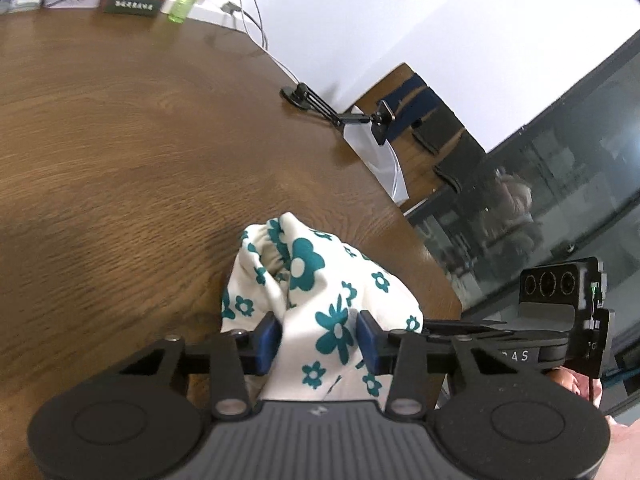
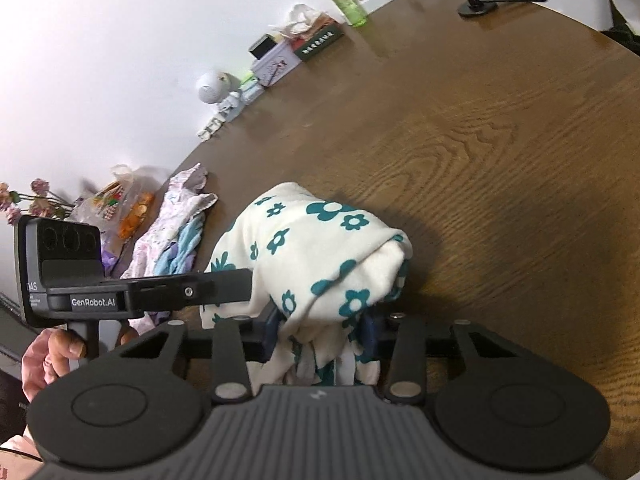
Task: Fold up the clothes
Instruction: 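Grasp the folded shirt bundle with both grippers and lift it, then carry the bundle with both grippers to the wall beside the boxes, release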
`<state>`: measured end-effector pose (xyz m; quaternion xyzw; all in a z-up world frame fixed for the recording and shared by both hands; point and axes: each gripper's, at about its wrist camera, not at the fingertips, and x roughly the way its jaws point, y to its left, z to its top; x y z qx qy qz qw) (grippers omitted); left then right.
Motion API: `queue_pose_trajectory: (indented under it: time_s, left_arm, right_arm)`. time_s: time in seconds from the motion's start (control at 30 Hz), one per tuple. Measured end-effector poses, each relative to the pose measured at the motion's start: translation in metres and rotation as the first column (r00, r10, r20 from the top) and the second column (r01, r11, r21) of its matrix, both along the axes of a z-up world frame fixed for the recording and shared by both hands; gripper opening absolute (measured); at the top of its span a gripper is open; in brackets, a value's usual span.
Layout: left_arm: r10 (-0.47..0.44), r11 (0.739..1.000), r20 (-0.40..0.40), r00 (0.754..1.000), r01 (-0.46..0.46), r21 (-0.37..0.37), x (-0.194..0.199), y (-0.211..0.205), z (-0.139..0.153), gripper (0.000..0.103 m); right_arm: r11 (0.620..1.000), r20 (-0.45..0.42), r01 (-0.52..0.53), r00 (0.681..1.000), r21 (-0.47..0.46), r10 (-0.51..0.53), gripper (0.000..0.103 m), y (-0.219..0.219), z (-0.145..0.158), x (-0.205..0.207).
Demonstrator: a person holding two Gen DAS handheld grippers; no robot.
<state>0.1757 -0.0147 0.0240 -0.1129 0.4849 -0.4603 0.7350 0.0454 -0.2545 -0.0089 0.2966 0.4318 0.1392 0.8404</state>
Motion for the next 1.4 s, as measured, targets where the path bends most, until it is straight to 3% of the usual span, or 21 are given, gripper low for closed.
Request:
queue_pose_trajectory:
  time_s: [0.2,0.4,0.57,0.73,0.87,1.03,1.17,1.4]
  left_arm:
    - [0.103,0.994,0.059,0.993,-0.102,-0.030,0.003,0.008,0.034,0.039]
    - [0.224,0.974,0.149,0.963,-0.216,-0.072,0.013,0.016,0.079,0.038]
    - [0.348,0.937,0.224,0.910,-0.330,-0.112,0.039,0.019,0.118,0.038]
    - [0.471,0.882,0.237,0.850,-0.450,-0.139,0.098,0.017,0.138,0.037]
    - [0.534,0.845,0.213,0.818,-0.522,-0.116,0.160,0.012,0.131,0.037]
    - [0.571,0.821,0.106,0.814,-0.566,-0.073,0.237,0.005,0.084,0.037]
    - [0.588,0.809,0.070,0.806,-0.585,-0.056,0.277,0.003,0.048,0.037]
    - [0.622,0.783,0.042,0.782,-0.620,-0.044,0.337,-0.011,0.006,0.037]
  right_arm:
    - [0.994,0.060,-0.081,0.995,-0.066,0.085,0.038,0.004,0.026,0.015]
    - [0.974,0.132,-0.175,0.972,-0.144,0.194,0.038,0.008,0.075,0.059]
    - [0.943,0.165,-0.239,0.946,-0.232,0.281,0.038,0.018,0.119,0.122]
    - [0.927,0.206,-0.228,0.933,-0.299,0.296,0.038,0.035,0.147,0.190]
    - [0.934,0.232,-0.185,0.937,-0.305,0.262,0.038,0.038,0.133,0.253]
    - [0.936,0.189,-0.165,0.954,-0.312,0.232,0.038,0.030,0.084,0.336]
    - [0.932,0.162,-0.168,0.960,-0.320,0.229,0.038,0.028,0.047,0.379]
    - [0.952,0.173,-0.121,0.970,-0.280,0.174,0.038,0.016,0.010,0.437]
